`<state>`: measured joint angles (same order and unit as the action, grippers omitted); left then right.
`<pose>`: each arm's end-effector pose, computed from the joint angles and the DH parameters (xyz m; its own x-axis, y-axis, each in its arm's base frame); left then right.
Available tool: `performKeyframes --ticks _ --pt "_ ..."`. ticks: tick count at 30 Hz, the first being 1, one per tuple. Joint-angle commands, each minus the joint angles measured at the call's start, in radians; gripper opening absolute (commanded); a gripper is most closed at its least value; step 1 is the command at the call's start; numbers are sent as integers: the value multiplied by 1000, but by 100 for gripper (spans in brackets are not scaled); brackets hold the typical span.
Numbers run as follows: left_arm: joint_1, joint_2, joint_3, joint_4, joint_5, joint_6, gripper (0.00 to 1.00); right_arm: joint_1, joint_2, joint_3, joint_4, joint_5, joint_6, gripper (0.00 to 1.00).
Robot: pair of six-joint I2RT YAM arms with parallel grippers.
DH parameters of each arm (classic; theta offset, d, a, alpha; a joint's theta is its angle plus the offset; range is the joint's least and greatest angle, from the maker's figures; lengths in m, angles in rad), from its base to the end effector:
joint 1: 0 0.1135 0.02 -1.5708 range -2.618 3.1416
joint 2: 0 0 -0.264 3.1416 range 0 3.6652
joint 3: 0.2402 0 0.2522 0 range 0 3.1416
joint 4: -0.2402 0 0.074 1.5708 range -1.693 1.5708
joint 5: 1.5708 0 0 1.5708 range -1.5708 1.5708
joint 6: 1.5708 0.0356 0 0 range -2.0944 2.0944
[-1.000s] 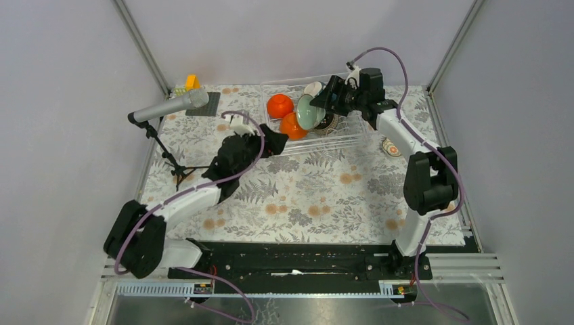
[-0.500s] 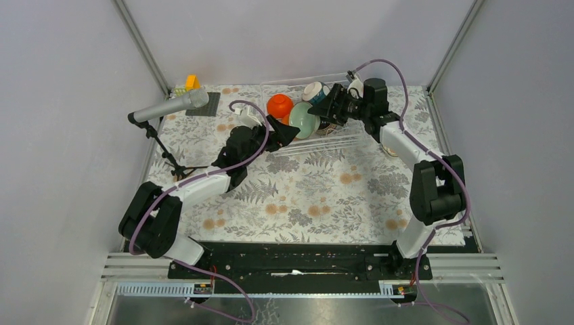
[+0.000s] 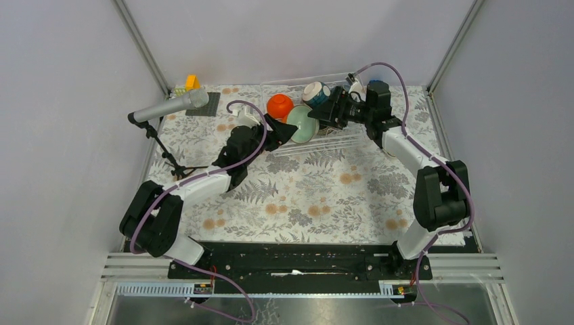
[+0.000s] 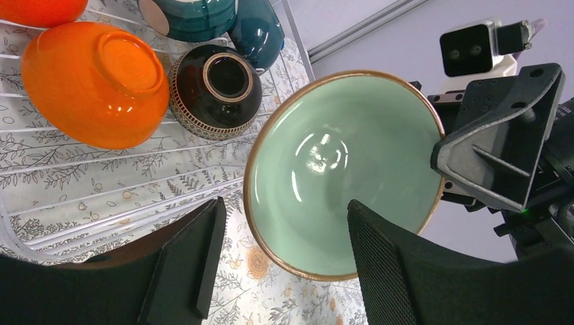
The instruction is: Unload the bowls from the dish rack
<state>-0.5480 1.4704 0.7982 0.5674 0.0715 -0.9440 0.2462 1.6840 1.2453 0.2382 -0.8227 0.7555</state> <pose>0.2816 -0.1749 0.2591 -0.5224 -0.6276 -0.5773 0.2681 0.5218 -0.8098 0.3751 0.1212 0.3065 -0.7319 0.2970 -0.6133 -0.4953 0.3861 0.7782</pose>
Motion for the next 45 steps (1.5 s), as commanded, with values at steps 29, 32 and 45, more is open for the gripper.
performKeyframes --ticks 29,32,45 --pt "-56 -278 -64 -272 -219 143 0 28 -170 -48 -50 96 -140 100" --pt "-55 -369 -108 -351 -255 153 0 28 -206 -68 -76 147 -178 100" --pt "-47 -636 -120 -810 -622 172 0 28 -275 -123 -146 243 -259 100"
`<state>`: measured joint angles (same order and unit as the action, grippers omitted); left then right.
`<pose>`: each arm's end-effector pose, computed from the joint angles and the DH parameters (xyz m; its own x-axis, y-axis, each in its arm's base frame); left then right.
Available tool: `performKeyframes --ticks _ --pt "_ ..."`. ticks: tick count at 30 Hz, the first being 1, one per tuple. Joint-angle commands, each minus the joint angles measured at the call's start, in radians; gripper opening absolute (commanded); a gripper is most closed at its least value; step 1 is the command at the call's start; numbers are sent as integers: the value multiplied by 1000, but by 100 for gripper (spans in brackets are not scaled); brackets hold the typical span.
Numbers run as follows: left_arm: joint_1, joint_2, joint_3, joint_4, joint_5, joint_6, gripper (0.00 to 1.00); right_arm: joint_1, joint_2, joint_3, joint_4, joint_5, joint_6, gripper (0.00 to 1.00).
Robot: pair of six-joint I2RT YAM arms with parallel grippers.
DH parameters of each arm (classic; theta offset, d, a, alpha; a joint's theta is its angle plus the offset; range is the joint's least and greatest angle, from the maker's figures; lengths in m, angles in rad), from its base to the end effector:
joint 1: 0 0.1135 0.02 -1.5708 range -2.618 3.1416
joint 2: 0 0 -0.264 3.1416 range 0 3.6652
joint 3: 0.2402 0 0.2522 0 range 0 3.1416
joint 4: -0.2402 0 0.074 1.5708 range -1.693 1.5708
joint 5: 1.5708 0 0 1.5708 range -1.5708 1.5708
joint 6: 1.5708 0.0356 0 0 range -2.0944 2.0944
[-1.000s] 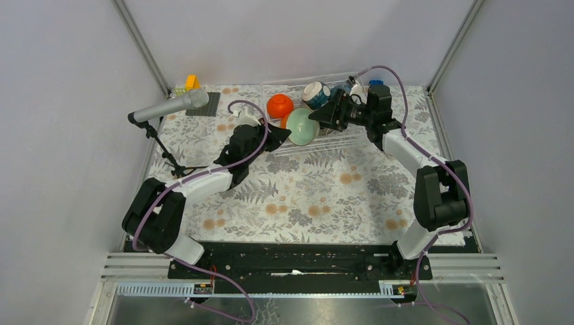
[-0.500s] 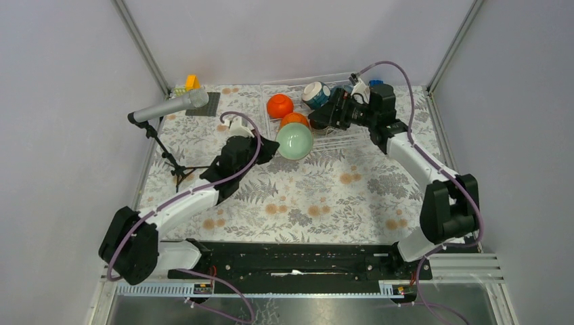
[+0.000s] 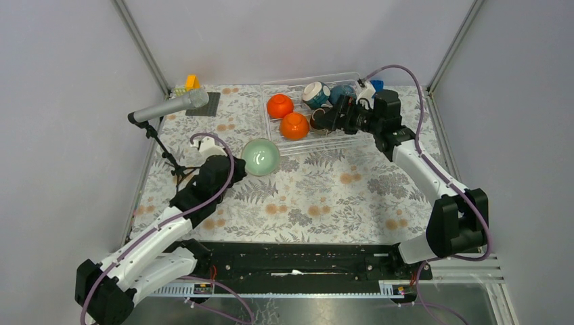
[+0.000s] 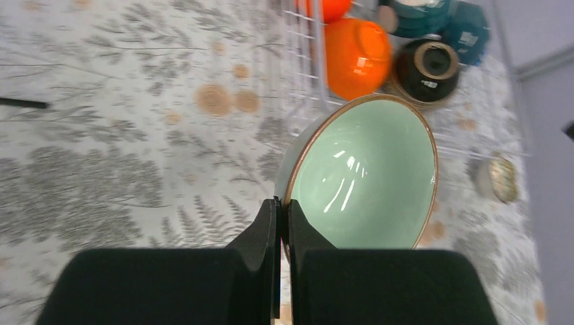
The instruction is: Unload the bowls from the dish rack
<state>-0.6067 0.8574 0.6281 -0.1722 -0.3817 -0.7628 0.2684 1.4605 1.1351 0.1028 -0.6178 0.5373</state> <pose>0.1702 -0.1020 0.2740 -0.4031 -0.5008 -0.7660 -0.0429 0.8464 -0.5308 0.3250 0.1108 0.3317 -0.5723 0.2753 -0.7724 -0.5447 0.5765 0.6091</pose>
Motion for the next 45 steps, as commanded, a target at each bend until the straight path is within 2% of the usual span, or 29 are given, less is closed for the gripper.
performKeyframes --ticks 1,7,12,16,21,34,38,45 --pt "13 -17 50 -92 -192 -11 0 6 -52 -16 -11 39 -41 100" --pt "41 7 4 -135 -275 -55 0 6 -55 -30 -17 30 -45 100" --pt "79 32 -47 -116 -256 -110 0 6 -60 -44 -21 34 -48 100" --pt "155 79 -49 -102 -211 -127 0 5 -61 -52 -21 36 -50 100" --pt "234 174 -1 -99 -200 -228 0 6 -58 -54 -21 38 -50 100" --pt "405 510 133 147 -142 -372 0 6 -44 -60 -29 49 -63 100" --pt "449 617 181 238 -120 -390 0 6 -30 -54 -30 50 -66 100" --pt "524 802 330 275 -29 -374 0 6 -16 -48 -32 53 -72 100"
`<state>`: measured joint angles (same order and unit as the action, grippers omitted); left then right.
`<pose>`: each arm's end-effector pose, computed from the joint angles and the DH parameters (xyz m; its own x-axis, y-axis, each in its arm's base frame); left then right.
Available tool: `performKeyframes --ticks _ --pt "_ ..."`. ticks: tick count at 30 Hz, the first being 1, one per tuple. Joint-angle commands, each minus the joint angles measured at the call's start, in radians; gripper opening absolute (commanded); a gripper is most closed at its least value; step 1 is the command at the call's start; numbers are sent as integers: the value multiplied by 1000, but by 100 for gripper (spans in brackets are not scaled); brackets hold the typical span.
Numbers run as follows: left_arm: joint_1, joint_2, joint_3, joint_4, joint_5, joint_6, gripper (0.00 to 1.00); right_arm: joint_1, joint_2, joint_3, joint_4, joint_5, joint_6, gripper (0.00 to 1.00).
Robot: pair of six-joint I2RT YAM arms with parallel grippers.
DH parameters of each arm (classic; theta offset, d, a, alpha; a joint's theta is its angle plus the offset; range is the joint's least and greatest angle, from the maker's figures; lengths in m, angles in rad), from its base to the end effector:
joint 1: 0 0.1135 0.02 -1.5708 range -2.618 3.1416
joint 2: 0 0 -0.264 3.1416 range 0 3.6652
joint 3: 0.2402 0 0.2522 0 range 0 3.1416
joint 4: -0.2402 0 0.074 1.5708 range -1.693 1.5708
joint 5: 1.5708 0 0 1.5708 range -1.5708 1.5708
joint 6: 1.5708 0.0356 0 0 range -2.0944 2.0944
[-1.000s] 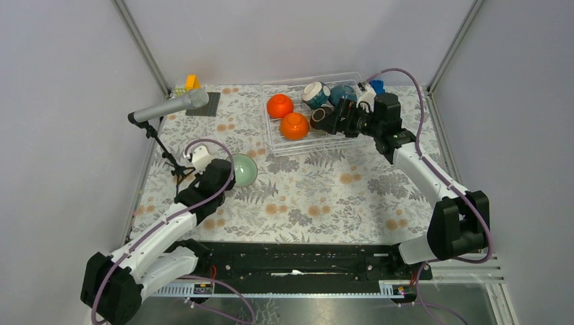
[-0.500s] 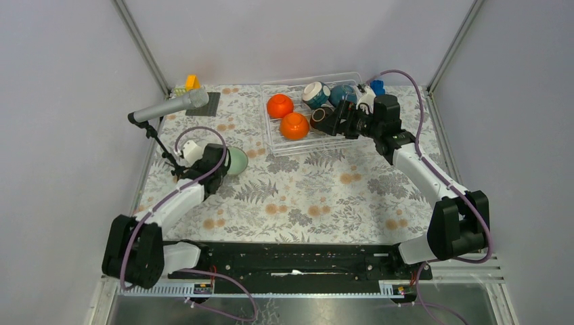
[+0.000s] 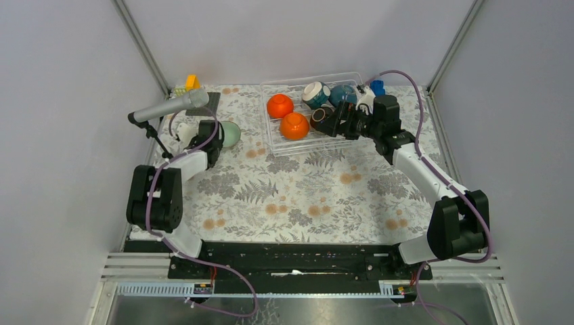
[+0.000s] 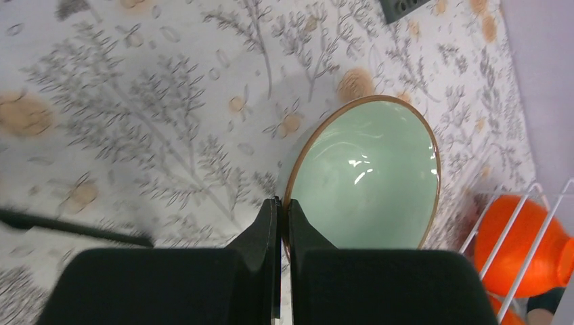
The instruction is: Unload the bowls from the dish rack
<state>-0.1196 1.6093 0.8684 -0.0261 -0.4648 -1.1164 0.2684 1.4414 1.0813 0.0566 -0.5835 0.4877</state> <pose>0.3272 -0.0232 0.1828 -0.1104 -0.7957 -0.5955 -0.7129 0.4809 -0.5104 0.3181 0.1078 0.3141 -0.5958 0.2417 -0.7659 -0.5083 0.6248 0.5926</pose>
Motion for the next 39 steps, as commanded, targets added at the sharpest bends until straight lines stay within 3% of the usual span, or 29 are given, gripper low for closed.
performKeyframes --ticks 1,3,5,6,8,15,20,25,29,33,36,39 --pt "47 65 99 138 78 -15 0 6 5 6 14 18 -23 100" --pt "60 80 115 148 115 5 4 6 7 5 12 20 -25 100" --pt "61 74 120 145 119 24 37 6 8 5 10 24 -28 100" --pt "61 65 115 147 123 33 47 6 8 6 8 25 -28 100" --pt "61 36 89 163 142 41 57 6 11 10 2 28 -29 100" --pt "61 -95 -42 183 259 81 66 6 33 50 -35 72 -28 100" --pt "50 -217 -168 186 419 126 67 6 61 119 -157 217 -48 100" --pt "-62 -346 -246 220 550 243 73 -11 112 183 -218 298 -45 100" --pt "-161 -422 -259 208 572 324 76 -34 179 239 -213 290 -43 100" --pt "-209 -475 -275 291 474 398 81 -41 254 299 -190 256 -51 98" --pt "-227 -449 -235 299 416 447 85 -42 317 359 -192 248 -74 99" --pt "-242 -389 -179 284 389 480 96 -41 374 422 -225 275 -103 100"
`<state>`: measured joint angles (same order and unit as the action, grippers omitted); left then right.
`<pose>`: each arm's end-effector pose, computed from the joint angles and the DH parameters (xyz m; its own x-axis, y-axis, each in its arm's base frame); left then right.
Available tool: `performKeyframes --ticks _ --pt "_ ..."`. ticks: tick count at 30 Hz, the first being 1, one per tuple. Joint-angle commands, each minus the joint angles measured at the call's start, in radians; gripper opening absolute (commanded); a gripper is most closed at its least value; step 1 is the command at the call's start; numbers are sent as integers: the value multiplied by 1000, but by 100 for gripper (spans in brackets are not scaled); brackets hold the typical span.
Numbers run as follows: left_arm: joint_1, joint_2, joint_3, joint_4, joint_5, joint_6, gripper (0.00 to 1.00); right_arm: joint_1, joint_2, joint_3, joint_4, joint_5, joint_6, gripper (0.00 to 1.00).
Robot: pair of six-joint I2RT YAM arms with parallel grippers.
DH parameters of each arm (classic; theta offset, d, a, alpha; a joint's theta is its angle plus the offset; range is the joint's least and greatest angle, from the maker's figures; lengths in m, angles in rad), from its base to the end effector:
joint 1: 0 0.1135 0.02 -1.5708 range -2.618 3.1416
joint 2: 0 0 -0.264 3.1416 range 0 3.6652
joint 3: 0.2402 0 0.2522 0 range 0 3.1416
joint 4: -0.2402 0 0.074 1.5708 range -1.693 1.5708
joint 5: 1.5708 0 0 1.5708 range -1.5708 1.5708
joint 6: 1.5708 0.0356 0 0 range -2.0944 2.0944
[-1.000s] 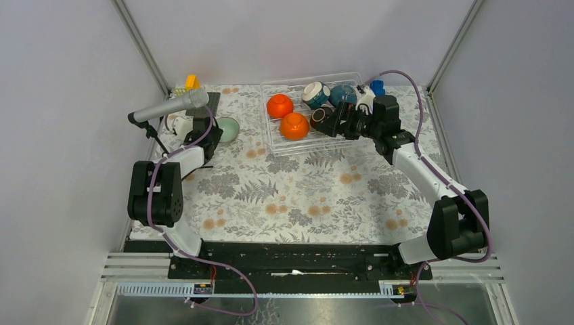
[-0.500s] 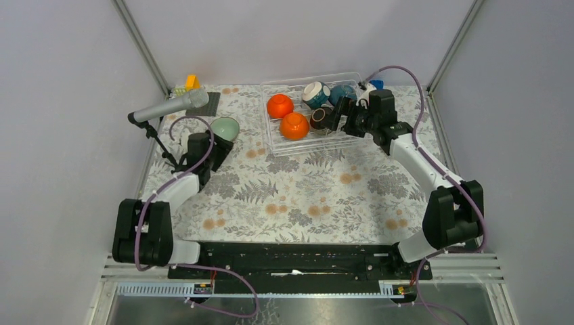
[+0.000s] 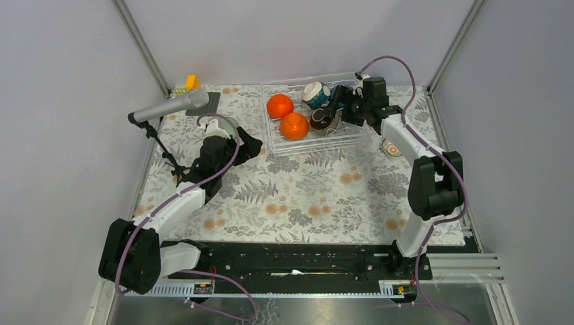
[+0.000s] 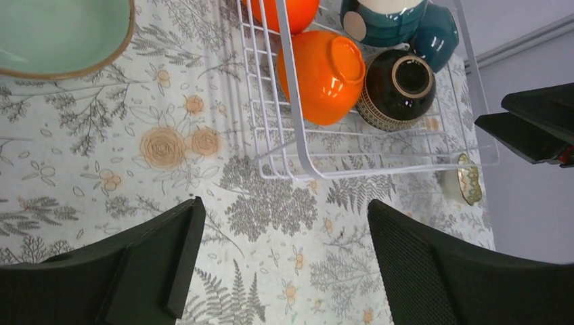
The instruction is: Unload the bowls from the dish rack
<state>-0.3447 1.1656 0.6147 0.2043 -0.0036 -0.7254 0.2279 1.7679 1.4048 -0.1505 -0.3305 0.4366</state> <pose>0.2439 -0.0874 0.2418 -0.4613 -0.5393 -0.7046 0.0384 0.7812 -0.6231 0.4024 0.1052 0.2886 -0.6405 0.2620 -0.7219 -0.2408 0.8241 0.5128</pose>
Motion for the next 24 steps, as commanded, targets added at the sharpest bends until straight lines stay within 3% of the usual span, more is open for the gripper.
performKeyframes --ticks 1,6,11,24 --pt "-28 73 86 58 -95 96 97 -1 64 120 -33 30 -64 100" --pt "-82 185 154 72 -190 118 88 -1 118 181 -67 67 -90 100" --pt "-96 301 271 36 -199 109 86 -1 151 186 -65 125 -87 100" --pt "-108 448 393 -2 -222 125 75 -2 280 234 -32 59 -49 98"
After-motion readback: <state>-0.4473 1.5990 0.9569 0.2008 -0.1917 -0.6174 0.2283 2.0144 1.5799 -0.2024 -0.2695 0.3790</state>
